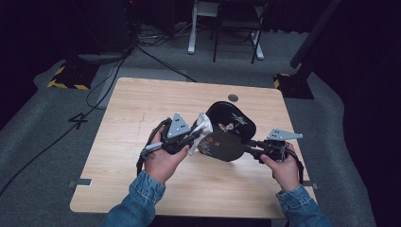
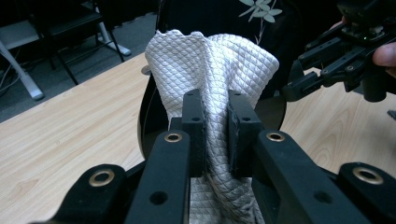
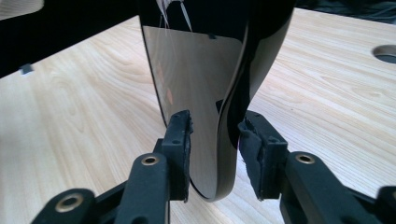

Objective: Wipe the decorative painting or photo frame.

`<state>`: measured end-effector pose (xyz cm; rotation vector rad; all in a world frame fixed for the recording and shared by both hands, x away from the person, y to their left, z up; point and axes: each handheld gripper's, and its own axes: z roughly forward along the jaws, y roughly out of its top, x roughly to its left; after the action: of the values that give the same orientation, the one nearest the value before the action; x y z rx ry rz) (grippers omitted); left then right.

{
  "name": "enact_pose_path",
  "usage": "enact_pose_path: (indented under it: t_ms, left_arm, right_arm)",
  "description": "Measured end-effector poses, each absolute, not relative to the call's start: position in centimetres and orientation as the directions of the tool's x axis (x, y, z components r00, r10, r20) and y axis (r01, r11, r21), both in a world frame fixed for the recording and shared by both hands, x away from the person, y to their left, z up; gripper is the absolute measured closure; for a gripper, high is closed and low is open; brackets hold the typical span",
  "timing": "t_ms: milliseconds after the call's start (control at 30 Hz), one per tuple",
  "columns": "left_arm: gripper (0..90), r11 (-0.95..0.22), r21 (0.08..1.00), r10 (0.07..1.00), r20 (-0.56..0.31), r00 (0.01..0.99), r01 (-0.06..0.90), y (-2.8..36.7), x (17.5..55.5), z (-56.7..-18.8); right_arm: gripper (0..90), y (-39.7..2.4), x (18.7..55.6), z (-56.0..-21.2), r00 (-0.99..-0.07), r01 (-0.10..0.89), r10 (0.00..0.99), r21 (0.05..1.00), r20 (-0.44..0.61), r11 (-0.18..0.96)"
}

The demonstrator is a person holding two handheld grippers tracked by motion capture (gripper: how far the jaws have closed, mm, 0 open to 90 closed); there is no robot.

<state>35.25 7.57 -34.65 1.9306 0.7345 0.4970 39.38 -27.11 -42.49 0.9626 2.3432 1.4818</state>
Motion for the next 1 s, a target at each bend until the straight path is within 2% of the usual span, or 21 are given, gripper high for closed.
enact_pose_path:
  t_ms: [133, 333, 733, 1000]
  left_arm:
    - [79.9, -0.327, 0.899, 0.701, 0.024, 0.713, 0.291, 7.1, 35.5, -34.4]
    - [79.9, -0.328, 0.9, 0.721, 0.043, 0.692, 0.286, 5.9, 35.6, -33.5]
    - [79.8, -0.339, 0.897, 0.718, 0.051, 0.695, 0.284, 4.6, 36.2, -33.3]
    - [79.7, -0.326, 0.906, 0.724, 0.055, 0.687, 0.271, 4.4, 36.7, -32.8]
  right_arm:
    - [68.1, -27.5, 40.2, -42.8, -0.788, 0.419, 0.586, 0.861, 0.187, 0.289]
    - [72.2, -27.1, 40.9, -42.5, -0.815, 0.393, 0.556, 0.861, 0.163, 0.323]
    - [78.2, -27.2, 41.6, -42.6, -0.879, 0.348, 0.447, 0.866, 0.168, 0.36]
    - [78.5, -27.0, 41.3, -42.5, -0.878, 0.347, 0.452, 0.864, 0.161, 0.366]
